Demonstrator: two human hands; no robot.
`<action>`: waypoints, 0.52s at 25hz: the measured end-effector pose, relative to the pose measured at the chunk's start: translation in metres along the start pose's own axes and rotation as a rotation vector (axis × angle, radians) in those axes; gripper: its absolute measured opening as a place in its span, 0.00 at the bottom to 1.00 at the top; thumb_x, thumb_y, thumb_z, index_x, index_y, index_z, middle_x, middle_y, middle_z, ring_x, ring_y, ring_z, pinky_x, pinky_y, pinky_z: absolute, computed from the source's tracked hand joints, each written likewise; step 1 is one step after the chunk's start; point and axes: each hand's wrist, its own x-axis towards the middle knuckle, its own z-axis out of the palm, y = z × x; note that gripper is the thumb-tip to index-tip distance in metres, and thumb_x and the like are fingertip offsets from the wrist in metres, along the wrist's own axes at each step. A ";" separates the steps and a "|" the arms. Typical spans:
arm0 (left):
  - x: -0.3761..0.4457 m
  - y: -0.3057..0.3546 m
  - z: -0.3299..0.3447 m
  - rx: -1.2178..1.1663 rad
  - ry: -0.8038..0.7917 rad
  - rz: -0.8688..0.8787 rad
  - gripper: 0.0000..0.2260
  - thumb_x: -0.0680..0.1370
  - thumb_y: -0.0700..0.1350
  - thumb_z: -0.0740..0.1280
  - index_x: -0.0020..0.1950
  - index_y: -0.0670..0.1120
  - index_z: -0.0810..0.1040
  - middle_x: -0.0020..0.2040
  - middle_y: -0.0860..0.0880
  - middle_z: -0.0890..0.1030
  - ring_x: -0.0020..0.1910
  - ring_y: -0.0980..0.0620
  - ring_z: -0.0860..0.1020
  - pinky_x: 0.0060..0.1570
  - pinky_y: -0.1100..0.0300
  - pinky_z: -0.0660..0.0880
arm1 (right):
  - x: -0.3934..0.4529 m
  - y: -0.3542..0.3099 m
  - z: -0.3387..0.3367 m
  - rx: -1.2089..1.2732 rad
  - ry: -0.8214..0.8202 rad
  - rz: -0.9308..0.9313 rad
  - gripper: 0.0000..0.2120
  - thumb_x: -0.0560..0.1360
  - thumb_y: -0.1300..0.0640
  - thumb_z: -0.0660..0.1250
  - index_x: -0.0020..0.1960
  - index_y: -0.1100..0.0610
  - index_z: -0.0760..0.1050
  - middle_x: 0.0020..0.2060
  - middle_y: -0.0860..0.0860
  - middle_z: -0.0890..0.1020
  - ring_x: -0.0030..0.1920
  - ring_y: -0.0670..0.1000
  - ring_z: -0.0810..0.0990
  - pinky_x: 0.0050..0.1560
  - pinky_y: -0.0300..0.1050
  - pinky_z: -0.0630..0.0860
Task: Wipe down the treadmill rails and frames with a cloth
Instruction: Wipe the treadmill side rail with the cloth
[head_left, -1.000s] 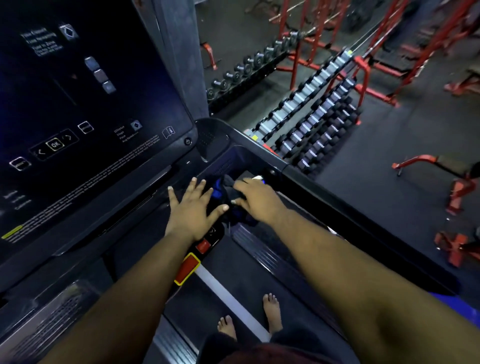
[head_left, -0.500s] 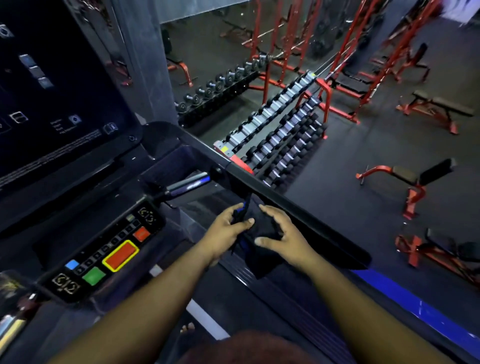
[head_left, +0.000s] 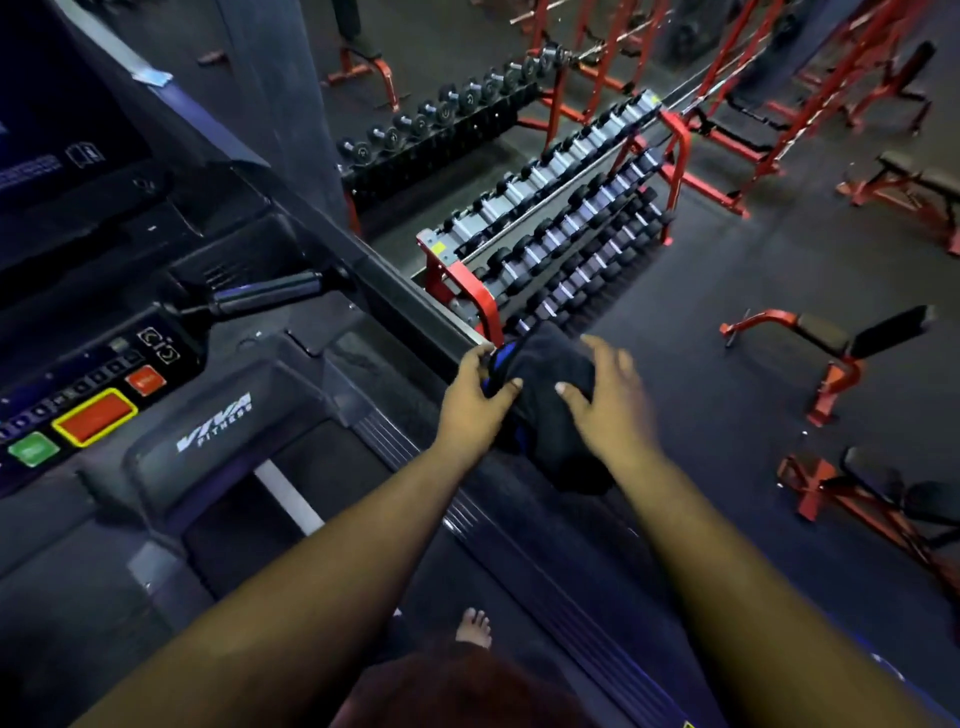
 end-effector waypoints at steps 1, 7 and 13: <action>0.004 -0.004 0.005 0.165 0.010 0.019 0.23 0.76 0.46 0.71 0.70 0.49 0.71 0.60 0.47 0.80 0.60 0.50 0.78 0.62 0.56 0.73 | -0.001 0.002 0.006 -0.158 0.010 -0.072 0.33 0.75 0.45 0.69 0.76 0.47 0.60 0.71 0.55 0.69 0.68 0.59 0.69 0.64 0.58 0.71; 0.010 -0.045 -0.015 0.825 -0.042 0.163 0.25 0.81 0.54 0.61 0.77 0.51 0.63 0.76 0.46 0.62 0.72 0.43 0.66 0.65 0.43 0.71 | -0.022 0.039 0.073 -0.455 -0.333 -0.409 0.40 0.76 0.33 0.59 0.80 0.42 0.42 0.80 0.53 0.50 0.78 0.60 0.57 0.64 0.67 0.69; 0.047 -0.044 -0.064 1.019 -0.049 0.133 0.34 0.79 0.44 0.63 0.81 0.48 0.49 0.82 0.47 0.49 0.80 0.47 0.53 0.73 0.40 0.60 | 0.032 -0.009 0.092 -0.418 -0.381 -0.464 0.37 0.75 0.27 0.48 0.79 0.39 0.43 0.81 0.53 0.48 0.75 0.60 0.60 0.59 0.64 0.73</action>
